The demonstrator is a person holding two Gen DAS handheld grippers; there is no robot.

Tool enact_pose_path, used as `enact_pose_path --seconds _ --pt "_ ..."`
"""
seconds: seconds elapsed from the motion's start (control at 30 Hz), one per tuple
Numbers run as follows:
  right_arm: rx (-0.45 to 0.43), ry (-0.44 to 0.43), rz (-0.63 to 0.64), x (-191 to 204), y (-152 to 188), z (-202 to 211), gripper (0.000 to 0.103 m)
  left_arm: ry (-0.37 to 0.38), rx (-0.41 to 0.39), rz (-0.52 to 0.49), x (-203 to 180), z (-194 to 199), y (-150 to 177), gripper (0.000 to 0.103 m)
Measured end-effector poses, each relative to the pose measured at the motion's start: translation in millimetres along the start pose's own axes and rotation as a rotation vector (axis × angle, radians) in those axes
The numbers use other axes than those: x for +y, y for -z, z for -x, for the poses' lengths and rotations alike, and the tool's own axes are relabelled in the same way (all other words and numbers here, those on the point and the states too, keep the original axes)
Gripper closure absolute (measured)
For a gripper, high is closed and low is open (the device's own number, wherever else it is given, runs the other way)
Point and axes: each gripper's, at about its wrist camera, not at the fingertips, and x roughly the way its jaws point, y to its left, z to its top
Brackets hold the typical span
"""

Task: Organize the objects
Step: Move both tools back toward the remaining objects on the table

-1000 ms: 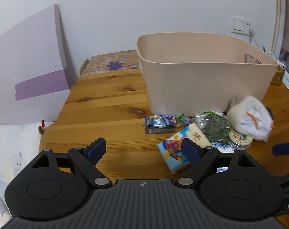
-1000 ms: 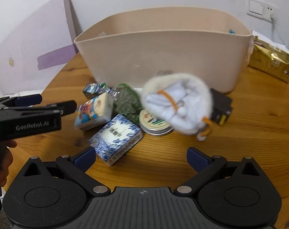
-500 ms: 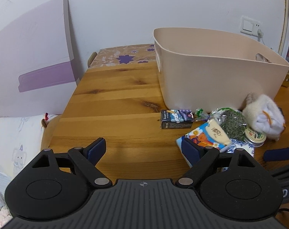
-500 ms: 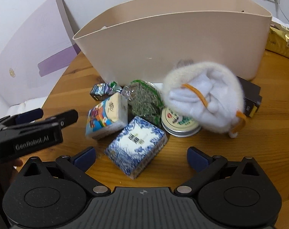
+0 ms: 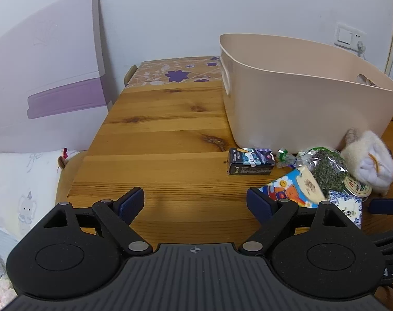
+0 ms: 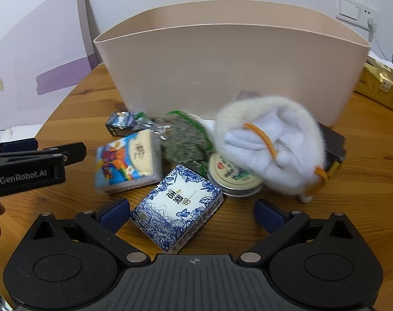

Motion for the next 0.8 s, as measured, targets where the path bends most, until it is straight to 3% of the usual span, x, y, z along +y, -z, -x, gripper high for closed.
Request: enact_pose_path --seconds 0.23,0.57,0.8 --pt "0.024 0.02 -0.02 -23 9 14 0.0 0.048 -0.009 -0.019 -5 3 -2 0.015" --pt "0.04 0.041 -0.05 -59 21 35 0.0 0.139 -0.004 -0.194 -27 14 6 0.015" --pt "0.036 0.027 -0.031 -48 18 22 0.0 0.196 0.029 -0.188 -40 11 9 0.015"
